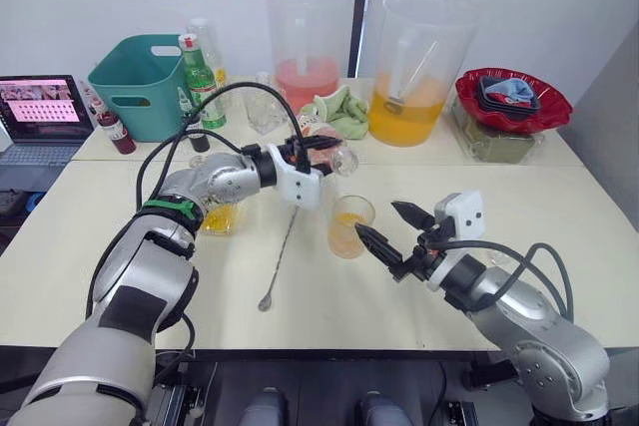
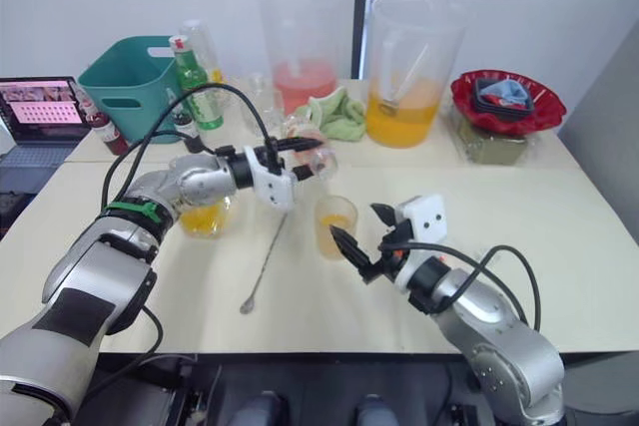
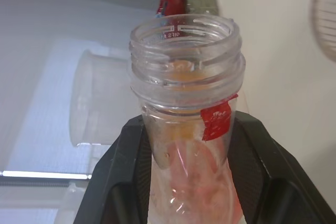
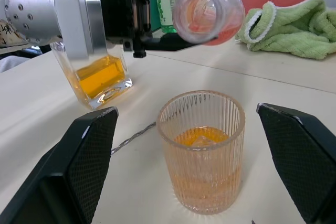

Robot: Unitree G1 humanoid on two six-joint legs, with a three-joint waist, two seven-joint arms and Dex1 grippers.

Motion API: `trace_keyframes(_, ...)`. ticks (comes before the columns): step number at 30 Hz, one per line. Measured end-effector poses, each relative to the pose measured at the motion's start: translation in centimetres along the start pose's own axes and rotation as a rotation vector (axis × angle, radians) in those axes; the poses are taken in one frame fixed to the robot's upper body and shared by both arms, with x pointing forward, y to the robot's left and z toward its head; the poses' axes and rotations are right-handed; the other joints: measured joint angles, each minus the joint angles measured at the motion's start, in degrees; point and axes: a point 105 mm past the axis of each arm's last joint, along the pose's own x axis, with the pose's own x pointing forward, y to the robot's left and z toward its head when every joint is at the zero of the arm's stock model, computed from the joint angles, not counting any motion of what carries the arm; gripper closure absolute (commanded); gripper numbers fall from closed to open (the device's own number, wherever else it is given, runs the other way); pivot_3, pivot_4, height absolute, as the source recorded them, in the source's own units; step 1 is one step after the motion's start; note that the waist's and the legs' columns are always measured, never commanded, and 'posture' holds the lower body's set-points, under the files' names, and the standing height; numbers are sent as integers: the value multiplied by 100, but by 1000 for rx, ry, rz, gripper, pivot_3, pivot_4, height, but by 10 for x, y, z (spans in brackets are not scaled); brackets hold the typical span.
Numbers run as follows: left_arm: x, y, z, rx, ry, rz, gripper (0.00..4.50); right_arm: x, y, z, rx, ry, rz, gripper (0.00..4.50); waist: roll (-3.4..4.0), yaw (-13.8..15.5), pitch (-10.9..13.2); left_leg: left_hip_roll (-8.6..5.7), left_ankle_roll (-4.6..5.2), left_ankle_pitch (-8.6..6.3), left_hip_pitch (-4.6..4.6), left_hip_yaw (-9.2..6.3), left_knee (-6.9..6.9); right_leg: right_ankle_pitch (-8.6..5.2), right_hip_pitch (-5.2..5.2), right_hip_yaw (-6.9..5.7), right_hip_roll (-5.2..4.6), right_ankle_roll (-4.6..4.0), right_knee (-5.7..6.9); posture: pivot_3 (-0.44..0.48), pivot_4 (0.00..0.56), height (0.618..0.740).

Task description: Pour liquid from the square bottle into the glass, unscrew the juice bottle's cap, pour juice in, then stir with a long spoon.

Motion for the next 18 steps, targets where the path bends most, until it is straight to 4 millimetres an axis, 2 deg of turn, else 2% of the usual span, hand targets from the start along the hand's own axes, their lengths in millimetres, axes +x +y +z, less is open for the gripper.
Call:
trace_keyframes(5, -15, 5, -6, -239, 19, -7, 2549, 5, -9, 3, -37, 28, 49, 19, 0, -26, 0, 2, 1, -1, -1, -3, 13, 0, 0, 0, 1, 0, 21, 0, 150, 740)
trace_keyframes(8, -35, 10, -5, -438, 24, -9, 2549, 9, -16, 6, -68, 59, 109, 19, 1, -77, 0, 5, 2, -1, -2, -12, 17, 0, -1, -1, 4, 0, 23, 0, 150, 740)
trace_keyframes(12, -63, 21, 7, -680, 15, -21, 2549, 13, -24, 12, -110, 103, 199, 19, 1, -169, 0, 9, 4, -2, 1, -17, 18, 0, 0, -2, 7, 0, 32, 0, 150, 740)
trace_keyframes(18, -100, 47, 32, -947, 18, -12, 2549, 22, -22, 17, -118, 138, 356, 19, 2, -157, 1, 9, 6, -4, 2, -19, 20, 0, 1, -2, 7, 0, 23, 0, 150, 740)
